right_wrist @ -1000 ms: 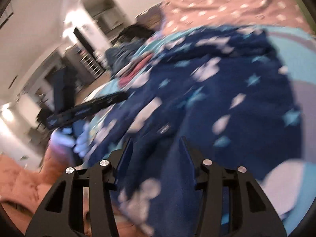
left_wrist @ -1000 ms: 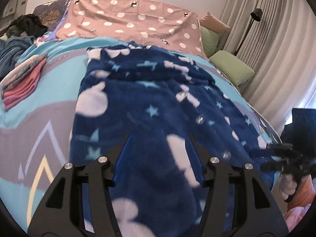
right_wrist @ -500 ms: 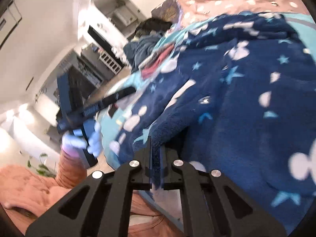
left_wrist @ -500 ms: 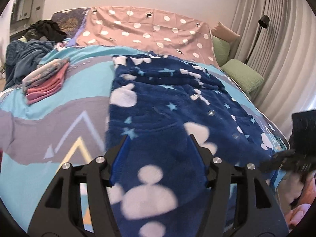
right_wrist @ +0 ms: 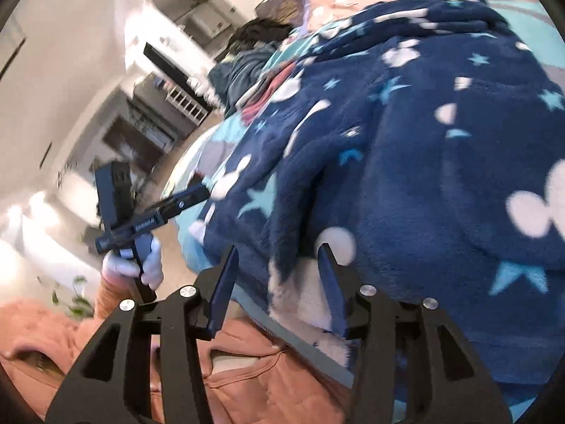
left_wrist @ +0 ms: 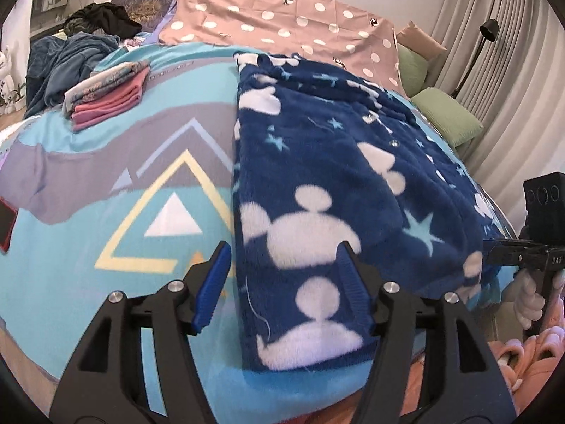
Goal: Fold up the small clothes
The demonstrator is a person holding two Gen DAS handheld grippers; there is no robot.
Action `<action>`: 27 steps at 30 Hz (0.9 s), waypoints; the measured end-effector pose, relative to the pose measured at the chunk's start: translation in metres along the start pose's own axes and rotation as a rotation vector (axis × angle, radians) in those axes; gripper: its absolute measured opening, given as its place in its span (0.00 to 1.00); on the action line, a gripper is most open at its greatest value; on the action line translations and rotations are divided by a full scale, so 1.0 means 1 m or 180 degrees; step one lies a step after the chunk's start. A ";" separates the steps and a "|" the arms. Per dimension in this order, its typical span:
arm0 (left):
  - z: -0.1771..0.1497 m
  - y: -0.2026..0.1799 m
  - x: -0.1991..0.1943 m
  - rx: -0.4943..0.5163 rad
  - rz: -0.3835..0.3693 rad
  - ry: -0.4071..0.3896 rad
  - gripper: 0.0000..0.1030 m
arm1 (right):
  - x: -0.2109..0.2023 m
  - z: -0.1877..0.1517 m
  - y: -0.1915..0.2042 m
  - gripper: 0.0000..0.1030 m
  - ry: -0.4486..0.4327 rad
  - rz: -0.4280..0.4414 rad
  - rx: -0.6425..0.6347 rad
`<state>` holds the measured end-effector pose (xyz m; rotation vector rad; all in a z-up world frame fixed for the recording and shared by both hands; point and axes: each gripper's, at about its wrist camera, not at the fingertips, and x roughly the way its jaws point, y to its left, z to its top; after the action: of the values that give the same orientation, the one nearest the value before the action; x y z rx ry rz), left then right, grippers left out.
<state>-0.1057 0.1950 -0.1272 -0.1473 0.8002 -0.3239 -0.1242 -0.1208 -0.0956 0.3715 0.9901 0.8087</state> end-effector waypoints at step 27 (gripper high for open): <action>-0.025 0.017 0.012 -0.0470 -0.0714 0.0337 0.21 | -0.149 -0.041 -0.057 0.41 -0.1021 -0.1149 0.0903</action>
<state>-0.1115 0.2069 -0.1572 -0.3623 0.9148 -0.4876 -0.1785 -0.2728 -0.0638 0.5296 0.8364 0.2694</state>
